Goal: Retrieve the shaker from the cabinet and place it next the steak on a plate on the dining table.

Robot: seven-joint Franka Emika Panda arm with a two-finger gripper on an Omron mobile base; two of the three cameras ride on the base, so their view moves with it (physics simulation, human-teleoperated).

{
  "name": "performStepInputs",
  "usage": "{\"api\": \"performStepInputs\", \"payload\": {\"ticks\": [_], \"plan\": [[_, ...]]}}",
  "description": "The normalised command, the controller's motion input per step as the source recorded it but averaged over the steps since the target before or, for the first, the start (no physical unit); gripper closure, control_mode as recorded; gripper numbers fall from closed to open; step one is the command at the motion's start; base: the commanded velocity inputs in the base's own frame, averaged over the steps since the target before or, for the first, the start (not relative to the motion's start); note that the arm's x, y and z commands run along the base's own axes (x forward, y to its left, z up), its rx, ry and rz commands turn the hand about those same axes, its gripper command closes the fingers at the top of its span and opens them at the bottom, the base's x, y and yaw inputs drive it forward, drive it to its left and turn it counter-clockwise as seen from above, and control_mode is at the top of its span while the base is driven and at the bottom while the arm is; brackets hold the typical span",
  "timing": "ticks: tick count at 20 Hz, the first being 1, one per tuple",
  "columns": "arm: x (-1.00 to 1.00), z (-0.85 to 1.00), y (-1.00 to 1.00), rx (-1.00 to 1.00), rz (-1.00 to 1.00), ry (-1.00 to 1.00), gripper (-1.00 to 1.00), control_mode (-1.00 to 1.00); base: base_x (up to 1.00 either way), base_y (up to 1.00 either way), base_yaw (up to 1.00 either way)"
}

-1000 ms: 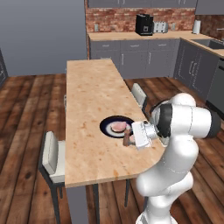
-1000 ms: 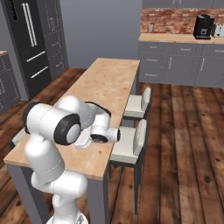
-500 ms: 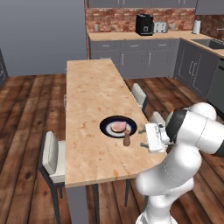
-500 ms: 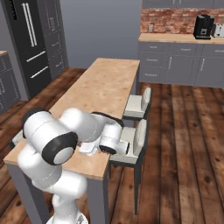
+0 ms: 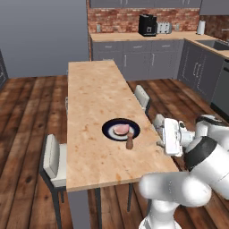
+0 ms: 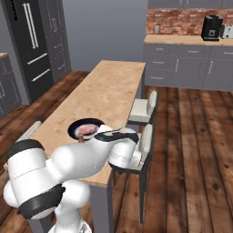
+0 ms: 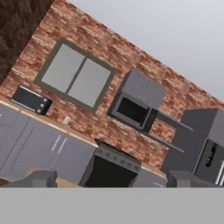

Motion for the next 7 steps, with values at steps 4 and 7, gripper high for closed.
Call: {"api": "performStepInputs", "payload": {"ticks": [4,7], "plan": [[-0.69,1.00,0.00,0.00,-0.11,-0.19,-1.00,-1.00,0.00,0.00,0.00],[-0.58,1.00,0.00,0.00,-0.10,-0.19,-1.00,-1.00,0.00,0.00,0.00]]}}
